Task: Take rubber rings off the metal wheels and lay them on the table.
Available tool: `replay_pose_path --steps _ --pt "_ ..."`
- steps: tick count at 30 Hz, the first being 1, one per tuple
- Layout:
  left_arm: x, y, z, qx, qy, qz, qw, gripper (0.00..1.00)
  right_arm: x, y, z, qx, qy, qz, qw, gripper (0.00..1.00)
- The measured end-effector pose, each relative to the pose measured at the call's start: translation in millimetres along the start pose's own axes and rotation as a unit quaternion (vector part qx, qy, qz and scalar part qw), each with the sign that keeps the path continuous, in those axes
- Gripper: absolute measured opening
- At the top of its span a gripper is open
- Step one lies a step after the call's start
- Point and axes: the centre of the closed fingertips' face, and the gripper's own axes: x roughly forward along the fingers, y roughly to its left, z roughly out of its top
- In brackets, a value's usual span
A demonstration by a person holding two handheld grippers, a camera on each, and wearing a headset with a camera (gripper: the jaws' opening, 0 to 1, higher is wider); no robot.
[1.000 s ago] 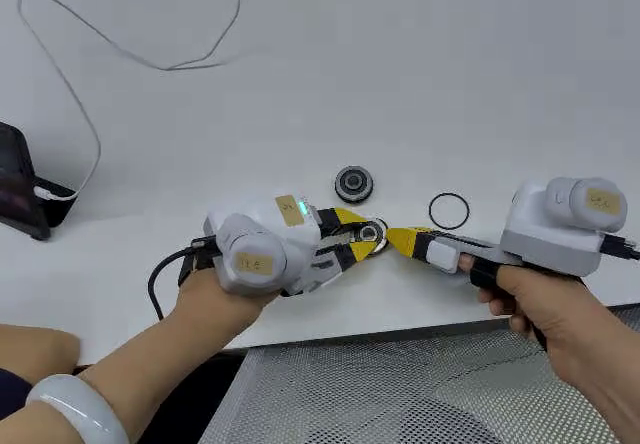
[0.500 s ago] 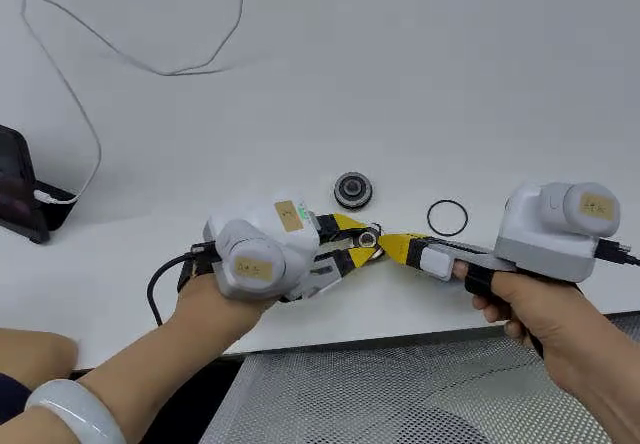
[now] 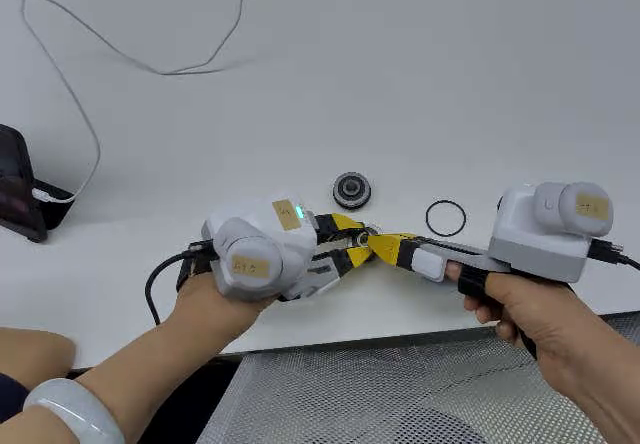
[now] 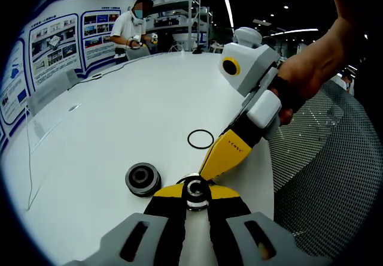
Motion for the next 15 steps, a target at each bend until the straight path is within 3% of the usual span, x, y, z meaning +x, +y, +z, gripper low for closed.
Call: replay_pose_path --steps 7,12,15 --pt "-7.4 0.4 1.8 -0.005 -0.004 0.002 1.0000 0.18 0.8 -2.5 -0.5 0.004 -0.005 -0.009 0.9999 0.01" --pt "-21.4 1.9 4.7 -0.010 -0.024 0.009 0.9996 0.23 1.8 -3.9 -1.9 0.002 -0.002 -0.013 0.9999 0.01" --pt "-27.7 5.4 -0.3 -0.017 -0.024 0.019 0.9994 0.24 1.8 -3.4 -1.7 0.002 -0.002 -0.013 0.9999 0.01"
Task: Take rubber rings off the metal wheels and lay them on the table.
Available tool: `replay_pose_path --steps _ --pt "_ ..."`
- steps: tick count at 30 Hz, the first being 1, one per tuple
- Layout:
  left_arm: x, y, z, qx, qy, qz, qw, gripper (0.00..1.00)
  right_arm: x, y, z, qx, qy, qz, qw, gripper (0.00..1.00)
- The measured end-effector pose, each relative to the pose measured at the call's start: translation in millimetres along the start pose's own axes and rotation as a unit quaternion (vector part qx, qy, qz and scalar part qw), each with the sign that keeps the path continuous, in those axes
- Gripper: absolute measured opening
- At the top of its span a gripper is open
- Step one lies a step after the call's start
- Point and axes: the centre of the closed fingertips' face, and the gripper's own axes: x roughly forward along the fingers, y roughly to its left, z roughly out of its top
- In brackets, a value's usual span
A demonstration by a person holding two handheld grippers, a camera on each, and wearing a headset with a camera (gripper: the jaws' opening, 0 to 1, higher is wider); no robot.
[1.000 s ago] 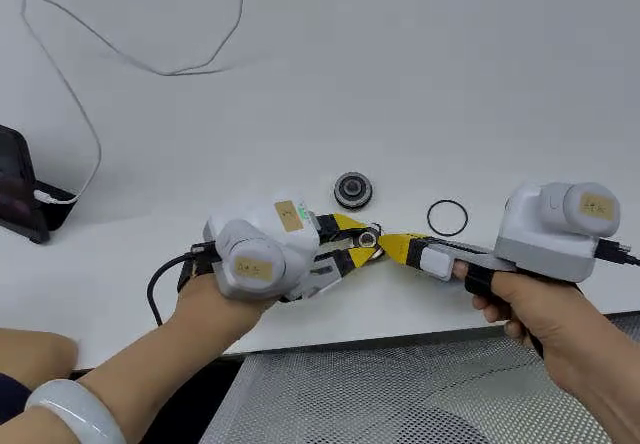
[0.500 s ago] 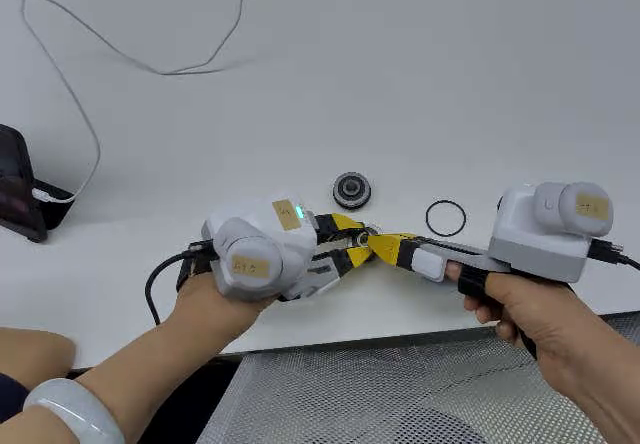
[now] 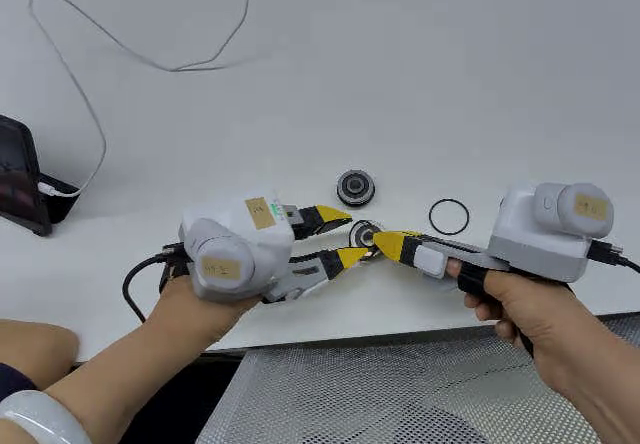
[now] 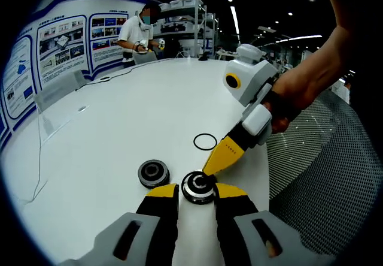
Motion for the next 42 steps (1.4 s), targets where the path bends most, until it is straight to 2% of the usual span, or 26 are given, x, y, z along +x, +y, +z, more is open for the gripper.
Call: replay_pose_path --steps 4,14,20,30,33,35,39,42 --pt "-8.1 5.2 -4.5 -0.014 -0.010 0.012 0.9998 0.29 -0.9 3.7 1.2 -0.001 0.000 0.003 1.0000 0.01" --pt "-20.7 14.4 -12.5 -0.037 -0.019 0.038 0.9984 0.45 -0.5 16.3 3.7 0.001 -0.002 0.019 0.9998 0.01" --pt "-24.0 14.7 -8.6 -0.052 -0.034 0.042 0.9972 0.56 -5.9 20.9 6.5 0.003 -0.007 0.026 0.9996 0.02" --pt "-27.1 16.2 -7.7 -0.062 -0.053 0.044 0.9957 0.66 -20.3 23.7 19.1 0.001 -0.022 0.030 0.9993 0.02" --pt "-28.8 17.7 -7.2 -0.066 -0.061 0.046 0.9949 0.69 -28.6 20.6 26.0 -0.001 -0.031 0.024 0.9993 0.02" --pt "-29.7 18.1 -6.5 -0.069 -0.065 0.049 0.9943 0.73 -35.1 13.2 30.9 -0.001 -0.038 0.013 0.9992 0.02" --pt "-32.2 20.3 -5.9 -0.077 -0.071 0.056 0.9929 0.76 -46.0 -6.5 38.2 0.008 -0.049 -0.008 0.9987 0.02" --pt "-33.0 21.6 -7.4 -0.078 -0.069 0.059 0.9928 0.75 -51.1 -22.6 41.5 0.011 -0.054 -0.027 0.9981 0.02"
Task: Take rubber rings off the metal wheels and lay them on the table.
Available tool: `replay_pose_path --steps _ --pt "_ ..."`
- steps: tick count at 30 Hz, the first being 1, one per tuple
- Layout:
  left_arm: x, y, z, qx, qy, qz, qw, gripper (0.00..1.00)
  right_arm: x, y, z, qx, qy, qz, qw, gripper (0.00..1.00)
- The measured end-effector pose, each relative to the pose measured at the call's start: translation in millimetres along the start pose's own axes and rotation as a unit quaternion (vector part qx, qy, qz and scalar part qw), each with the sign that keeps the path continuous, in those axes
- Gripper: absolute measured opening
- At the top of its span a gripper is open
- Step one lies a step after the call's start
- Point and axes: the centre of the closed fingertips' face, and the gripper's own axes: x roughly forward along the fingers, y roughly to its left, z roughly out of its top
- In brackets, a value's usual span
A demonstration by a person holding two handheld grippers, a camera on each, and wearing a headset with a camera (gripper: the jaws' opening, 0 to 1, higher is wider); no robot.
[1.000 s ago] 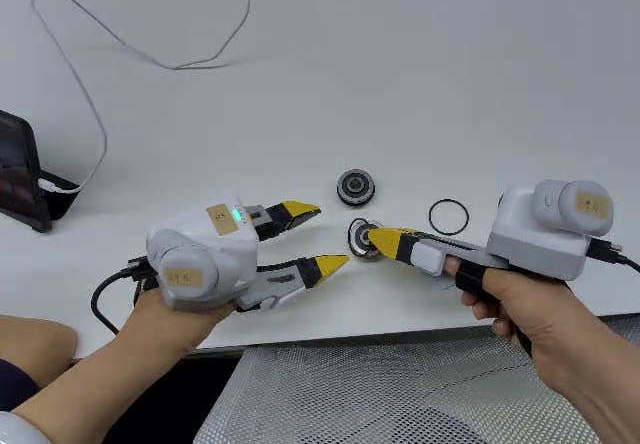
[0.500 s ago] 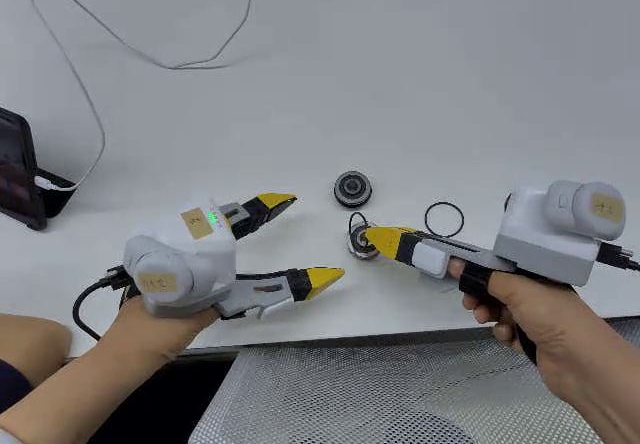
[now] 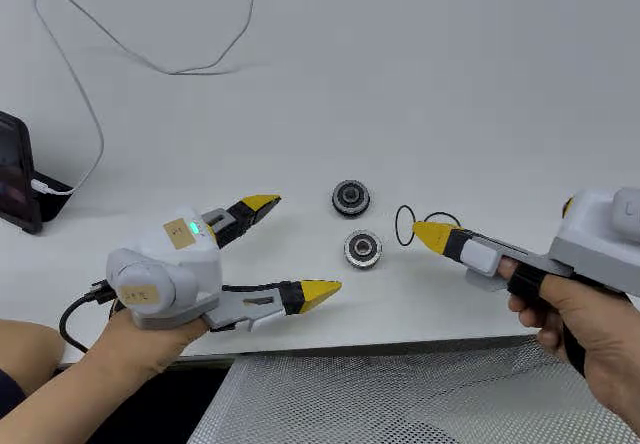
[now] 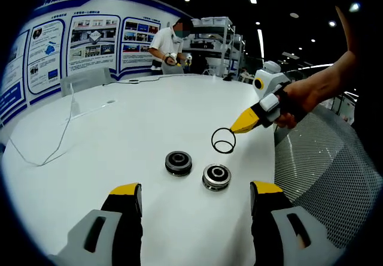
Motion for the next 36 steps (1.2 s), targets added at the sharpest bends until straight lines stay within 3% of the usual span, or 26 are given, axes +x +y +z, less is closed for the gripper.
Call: replay_pose_path --steps 7,19,26,31,33,36 --pt "-1.0 1.3 0.2 -0.001 -0.003 0.001 1.0000 0.74 -5.1 -26.4 2.5 0.004 0.000 -0.033 0.9995 0.02" --pt "-2.1 0.7 -2.3 -0.005 0.003 0.004 1.0000 0.72 -6.4 -35.6 -2.3 -0.065 0.019 -0.070 0.9953 0.06" --pt "-2.0 1.6 -2.3 -0.003 0.004 0.004 1.0000 0.70 -12.3 -46.2 0.9 -0.109 0.021 -0.098 0.9890 0.10" --pt "-1.4 2.6 -0.6 -0.003 0.002 0.004 1.0000 0.69 -19.5 -50.5 1.4 -0.159 0.031 -0.115 0.9801 0.12" --pt "-0.5 3.1 0.5 -0.003 0.002 0.004 1.0000 0.68 -19.3 -46.1 3.3 -0.189 0.029 -0.111 0.9753 0.16" --pt "2.0 4.6 3.0 -0.002 0.000 0.003 1.0000 0.67 -13.7 -30.4 7.0 -0.210 0.013 -0.084 0.9740 0.28"
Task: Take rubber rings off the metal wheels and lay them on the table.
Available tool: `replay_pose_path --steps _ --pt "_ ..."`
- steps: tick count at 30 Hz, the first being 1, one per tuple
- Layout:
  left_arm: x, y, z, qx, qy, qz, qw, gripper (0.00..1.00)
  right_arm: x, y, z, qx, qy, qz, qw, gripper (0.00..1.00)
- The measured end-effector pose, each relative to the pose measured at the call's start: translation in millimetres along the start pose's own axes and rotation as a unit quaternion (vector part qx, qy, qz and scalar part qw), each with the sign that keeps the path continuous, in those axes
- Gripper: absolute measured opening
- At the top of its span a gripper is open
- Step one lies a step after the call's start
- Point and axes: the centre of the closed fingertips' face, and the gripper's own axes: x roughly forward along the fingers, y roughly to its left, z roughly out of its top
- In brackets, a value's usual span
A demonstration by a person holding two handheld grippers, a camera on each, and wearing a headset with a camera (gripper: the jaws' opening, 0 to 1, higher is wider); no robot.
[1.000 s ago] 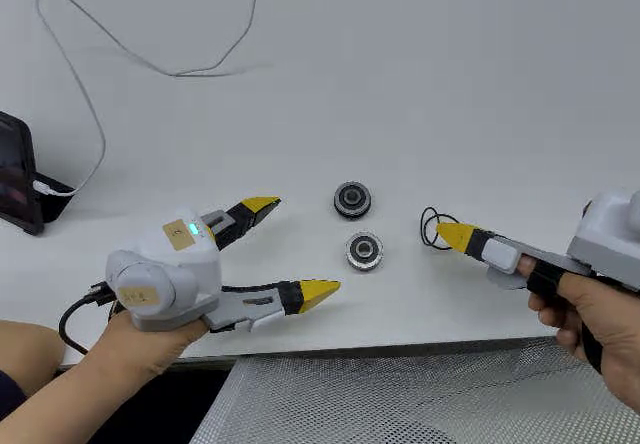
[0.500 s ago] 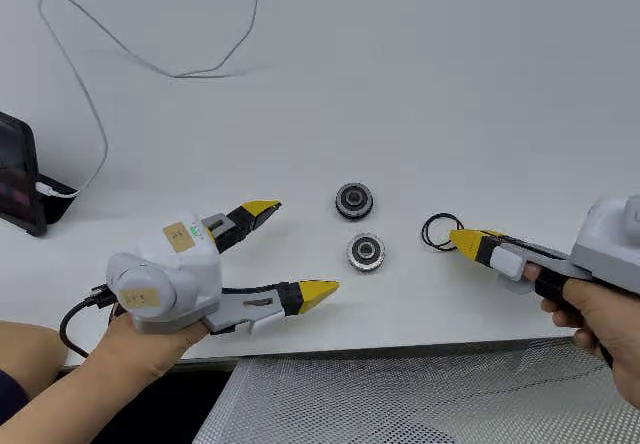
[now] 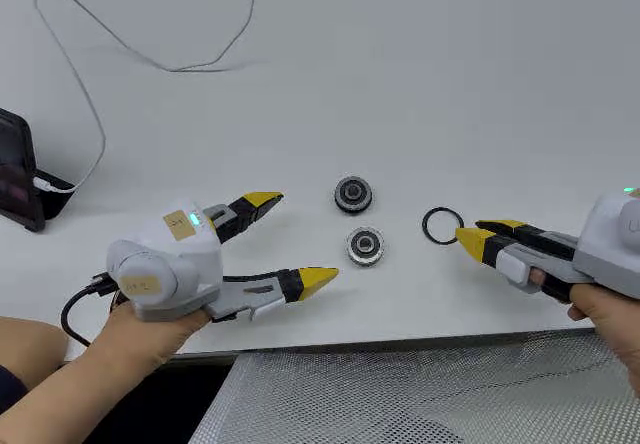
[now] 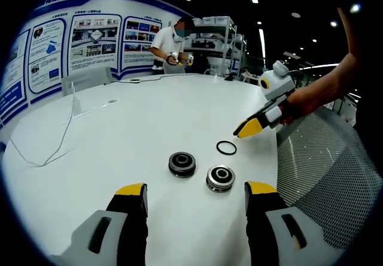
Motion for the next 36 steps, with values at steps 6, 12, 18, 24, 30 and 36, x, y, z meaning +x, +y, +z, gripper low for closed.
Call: replay_pose_path --steps 6,12,18,24,30,36 --pt "10.9 -1.8 10.4 0.007 -0.003 -0.008 0.9999 0.65 11.9 26.8 5.5 -0.037 -0.007 0.042 0.9984 0.42" --pt "23.9 -0.1 22.4 0.018 -0.007 -0.013 0.9997 0.62 21.1 38.9 -1.1 -0.082 0.015 0.059 0.9948 0.42" --pt "36.9 3.0 30.0 0.025 -0.005 -0.016 0.9995 0.59 25.7 48.0 -4.1 -0.127 0.025 0.065 0.9895 0.41" --pt "44.6 3.1 28.2 0.034 0.005 -0.022 0.9992 0.49 31.4 45.7 0.4 -0.151 0.022 0.056 0.9867 0.37" --pt "51.2 3.7 24.4 0.041 0.019 -0.021 0.9987 0.43 38.3 44.9 4.5 -0.152 0.019 0.053 0.9868 0.34" --pt "57.4 8.1 20.6 0.046 0.034 -0.014 0.9983 0.34 45.0 43.7 5.8 -0.158 0.023 0.050 0.9859 0.31"
